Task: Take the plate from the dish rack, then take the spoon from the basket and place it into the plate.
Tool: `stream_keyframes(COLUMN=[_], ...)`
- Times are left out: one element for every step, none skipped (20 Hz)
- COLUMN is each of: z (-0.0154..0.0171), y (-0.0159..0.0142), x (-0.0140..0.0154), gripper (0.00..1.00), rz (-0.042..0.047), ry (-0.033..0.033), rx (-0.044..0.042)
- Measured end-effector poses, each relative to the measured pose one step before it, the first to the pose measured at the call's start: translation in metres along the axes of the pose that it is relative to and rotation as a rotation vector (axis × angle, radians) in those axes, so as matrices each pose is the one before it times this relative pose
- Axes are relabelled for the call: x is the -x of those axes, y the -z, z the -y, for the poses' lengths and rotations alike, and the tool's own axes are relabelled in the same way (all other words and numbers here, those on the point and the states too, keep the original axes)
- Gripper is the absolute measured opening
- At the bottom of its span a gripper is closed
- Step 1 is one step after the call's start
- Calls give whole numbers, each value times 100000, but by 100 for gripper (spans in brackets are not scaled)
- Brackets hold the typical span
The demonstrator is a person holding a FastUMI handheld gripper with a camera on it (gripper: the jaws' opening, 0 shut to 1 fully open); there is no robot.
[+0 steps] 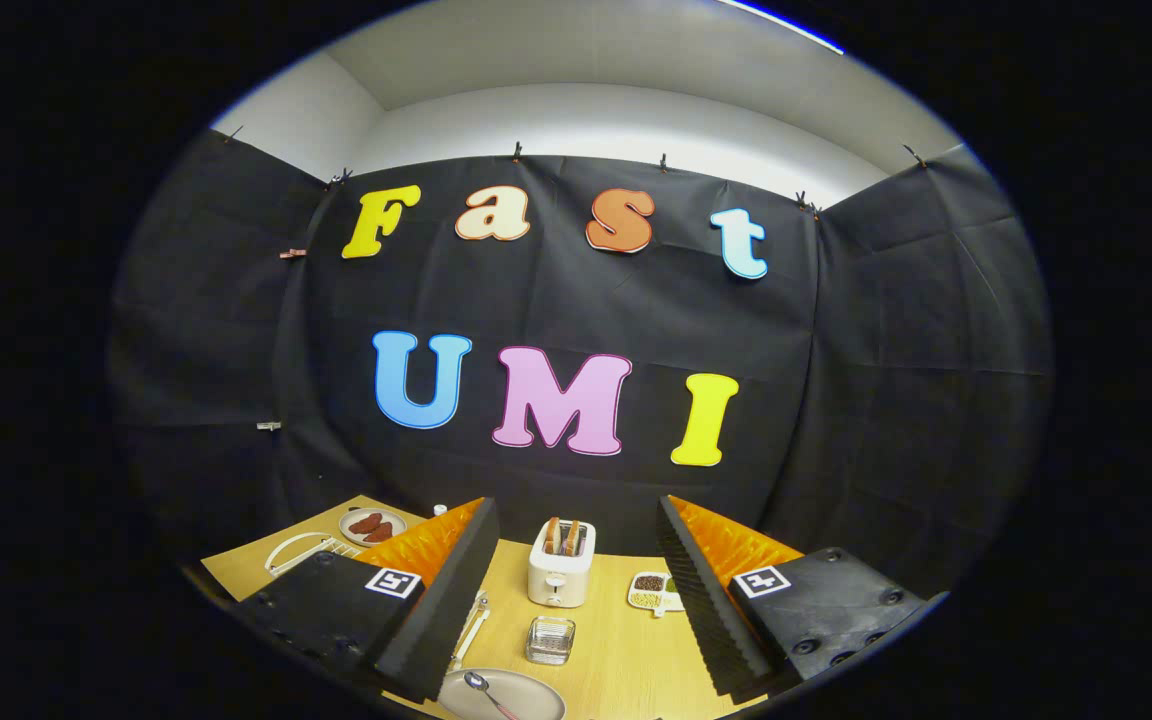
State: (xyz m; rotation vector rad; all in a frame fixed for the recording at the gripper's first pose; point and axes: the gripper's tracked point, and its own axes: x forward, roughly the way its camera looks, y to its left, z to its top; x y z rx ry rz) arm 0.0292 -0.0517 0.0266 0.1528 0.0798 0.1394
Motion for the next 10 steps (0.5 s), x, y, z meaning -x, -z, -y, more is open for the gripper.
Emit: stream_keyframes(z=[165, 239, 410, 253, 98, 113, 108, 0, 50, 1], y=[3, -172, -323, -213, -112, -81, -46, -49, -68, -66], x=[-78, -27, -282, -130, -195, -229, -182, -200, -222, -71], gripper=[97, 97, 97, 97, 97, 97, 97, 97, 97, 97], rz=[-531, 296, 293, 474, 437, 92, 285, 256, 381, -23], ry=[-534, -91, 218, 11, -177, -16, 116, -227, 76, 138], rx=[-137, 34, 6, -31, -105, -52, -403, -469, -331, -280])
